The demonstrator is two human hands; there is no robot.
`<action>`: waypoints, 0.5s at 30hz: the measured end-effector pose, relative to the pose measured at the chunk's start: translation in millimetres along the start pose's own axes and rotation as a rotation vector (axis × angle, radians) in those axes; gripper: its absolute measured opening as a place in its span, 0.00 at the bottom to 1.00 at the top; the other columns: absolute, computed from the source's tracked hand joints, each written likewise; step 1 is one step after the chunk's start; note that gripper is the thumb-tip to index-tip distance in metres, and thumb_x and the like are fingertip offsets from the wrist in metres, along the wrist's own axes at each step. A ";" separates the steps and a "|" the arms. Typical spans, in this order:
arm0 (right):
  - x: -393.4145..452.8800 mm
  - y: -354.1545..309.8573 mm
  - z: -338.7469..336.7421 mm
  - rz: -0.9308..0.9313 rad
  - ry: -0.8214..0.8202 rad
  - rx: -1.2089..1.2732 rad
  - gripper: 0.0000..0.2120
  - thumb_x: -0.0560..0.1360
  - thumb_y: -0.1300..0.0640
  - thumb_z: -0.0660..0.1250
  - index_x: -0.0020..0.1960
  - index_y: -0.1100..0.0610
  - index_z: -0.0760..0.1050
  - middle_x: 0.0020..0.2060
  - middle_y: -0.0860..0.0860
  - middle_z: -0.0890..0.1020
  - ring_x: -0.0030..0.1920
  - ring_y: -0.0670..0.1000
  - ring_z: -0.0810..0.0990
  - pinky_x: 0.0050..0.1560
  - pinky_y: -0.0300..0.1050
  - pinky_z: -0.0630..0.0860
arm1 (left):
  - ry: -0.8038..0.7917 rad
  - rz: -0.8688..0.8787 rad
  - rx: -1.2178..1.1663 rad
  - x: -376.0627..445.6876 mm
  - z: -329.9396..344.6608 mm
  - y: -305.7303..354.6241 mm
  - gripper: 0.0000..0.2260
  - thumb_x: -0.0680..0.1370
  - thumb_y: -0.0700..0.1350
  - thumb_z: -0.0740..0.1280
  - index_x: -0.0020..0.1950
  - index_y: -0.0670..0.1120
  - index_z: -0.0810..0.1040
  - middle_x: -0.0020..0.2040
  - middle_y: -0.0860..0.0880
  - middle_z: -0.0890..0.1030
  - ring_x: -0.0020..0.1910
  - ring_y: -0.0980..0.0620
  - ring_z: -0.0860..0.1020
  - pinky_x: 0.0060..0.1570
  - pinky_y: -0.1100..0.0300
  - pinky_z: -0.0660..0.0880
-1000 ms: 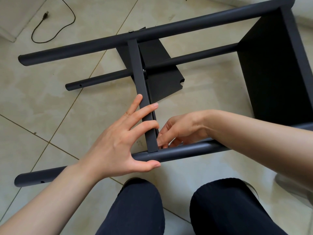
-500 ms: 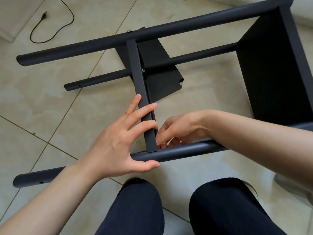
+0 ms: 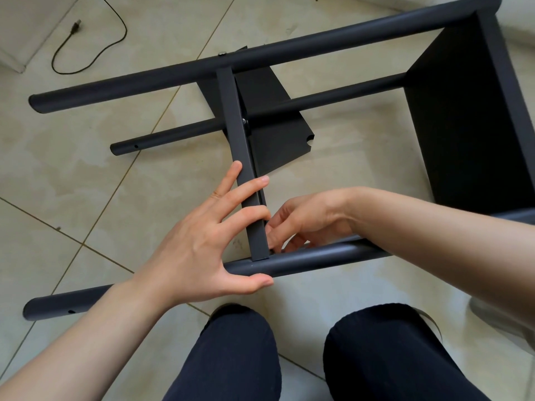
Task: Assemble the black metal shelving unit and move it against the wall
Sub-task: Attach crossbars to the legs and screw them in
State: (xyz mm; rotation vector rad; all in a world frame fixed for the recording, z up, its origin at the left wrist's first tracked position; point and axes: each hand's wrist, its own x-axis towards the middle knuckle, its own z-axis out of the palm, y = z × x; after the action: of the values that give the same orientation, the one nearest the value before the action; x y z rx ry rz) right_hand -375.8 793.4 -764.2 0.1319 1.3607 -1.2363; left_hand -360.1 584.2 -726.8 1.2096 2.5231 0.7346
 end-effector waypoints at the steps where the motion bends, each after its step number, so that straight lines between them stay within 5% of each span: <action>1: 1.1 -1.3 1.8 0.001 -0.001 -0.011 0.02 0.78 0.60 0.67 0.48 0.59 0.77 0.38 0.52 0.78 0.36 0.48 0.78 0.46 0.44 0.76 | 0.000 -0.001 -0.001 0.1 -0.2 0.1 0.31 0.69 0.67 0.71 0.64 0.49 0.77 0.80 0.53 0.61 0.82 0.49 0.49 0.56 0.57 0.73; 8: -1.8 -2.9 1.6 0.011 -0.026 -0.005 0.15 0.77 0.61 0.66 0.32 0.55 0.78 0.31 0.50 0.77 0.32 0.47 0.77 0.43 0.43 0.75 | -0.003 0.000 0.004 0.1 -0.2 0.0 0.30 0.69 0.67 0.71 0.64 0.49 0.77 0.80 0.53 0.61 0.82 0.49 0.49 0.56 0.59 0.72; 15: -0.1 -2.9 4.8 0.017 0.012 -0.046 0.09 0.78 0.60 0.66 0.39 0.58 0.77 0.32 0.50 0.75 0.32 0.47 0.77 0.42 0.42 0.75 | 0.004 0.001 0.005 0.0 0.6 -0.7 0.31 0.69 0.67 0.71 0.64 0.49 0.77 0.80 0.53 0.61 0.82 0.49 0.49 0.57 0.58 0.72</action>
State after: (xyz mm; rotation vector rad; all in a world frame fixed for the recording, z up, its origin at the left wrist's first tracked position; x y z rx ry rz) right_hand -374.6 788.9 -761.0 0.1183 1.3948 -1.1908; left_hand -360.3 584.0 -727.7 1.2125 2.5291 0.7320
